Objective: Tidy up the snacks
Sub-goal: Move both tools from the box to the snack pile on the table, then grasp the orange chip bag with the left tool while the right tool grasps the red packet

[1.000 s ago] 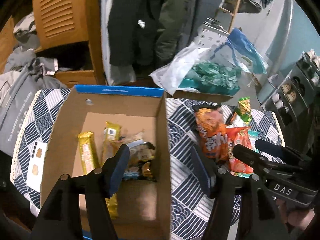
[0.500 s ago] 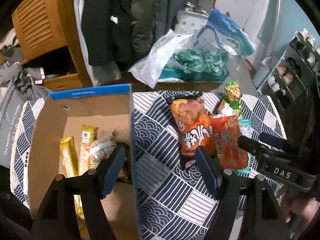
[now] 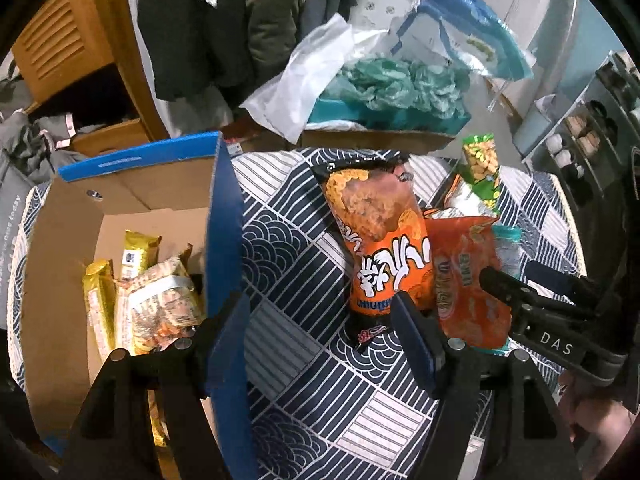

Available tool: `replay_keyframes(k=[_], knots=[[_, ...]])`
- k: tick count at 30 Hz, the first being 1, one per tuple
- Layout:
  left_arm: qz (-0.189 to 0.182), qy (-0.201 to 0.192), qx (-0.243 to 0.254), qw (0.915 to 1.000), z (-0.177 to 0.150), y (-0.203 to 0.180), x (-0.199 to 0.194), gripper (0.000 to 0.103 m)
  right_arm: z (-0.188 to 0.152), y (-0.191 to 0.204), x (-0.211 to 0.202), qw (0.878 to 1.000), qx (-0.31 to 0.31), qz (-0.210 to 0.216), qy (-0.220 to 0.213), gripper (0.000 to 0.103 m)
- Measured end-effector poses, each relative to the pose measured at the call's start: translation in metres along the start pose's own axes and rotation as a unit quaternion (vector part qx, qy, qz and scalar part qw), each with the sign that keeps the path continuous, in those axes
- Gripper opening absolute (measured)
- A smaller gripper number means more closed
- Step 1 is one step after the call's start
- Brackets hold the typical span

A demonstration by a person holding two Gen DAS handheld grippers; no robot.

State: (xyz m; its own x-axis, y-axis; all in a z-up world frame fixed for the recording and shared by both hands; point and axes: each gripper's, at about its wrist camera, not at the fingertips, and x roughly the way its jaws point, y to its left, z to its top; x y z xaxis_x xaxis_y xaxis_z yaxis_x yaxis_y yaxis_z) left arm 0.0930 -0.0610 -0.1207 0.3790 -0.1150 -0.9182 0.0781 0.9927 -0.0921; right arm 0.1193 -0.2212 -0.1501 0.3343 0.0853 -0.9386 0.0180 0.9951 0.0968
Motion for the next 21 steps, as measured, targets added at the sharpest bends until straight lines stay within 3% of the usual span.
replay_keyframes(k=[17, 21], knots=[[-0.005, 0.043, -0.015, 0.9989, 0.014, -0.008, 0.047, 0.074, 0.006, -0.007, 0.048, 0.999, 0.000, -0.006, 0.041, 0.074], [-0.005, 0.040, -0.021, 0.9990, 0.018, -0.009, 0.049, 0.080, 0.006, -0.005, 0.061, 0.999, -0.001, -0.001, 0.053, 0.060]])
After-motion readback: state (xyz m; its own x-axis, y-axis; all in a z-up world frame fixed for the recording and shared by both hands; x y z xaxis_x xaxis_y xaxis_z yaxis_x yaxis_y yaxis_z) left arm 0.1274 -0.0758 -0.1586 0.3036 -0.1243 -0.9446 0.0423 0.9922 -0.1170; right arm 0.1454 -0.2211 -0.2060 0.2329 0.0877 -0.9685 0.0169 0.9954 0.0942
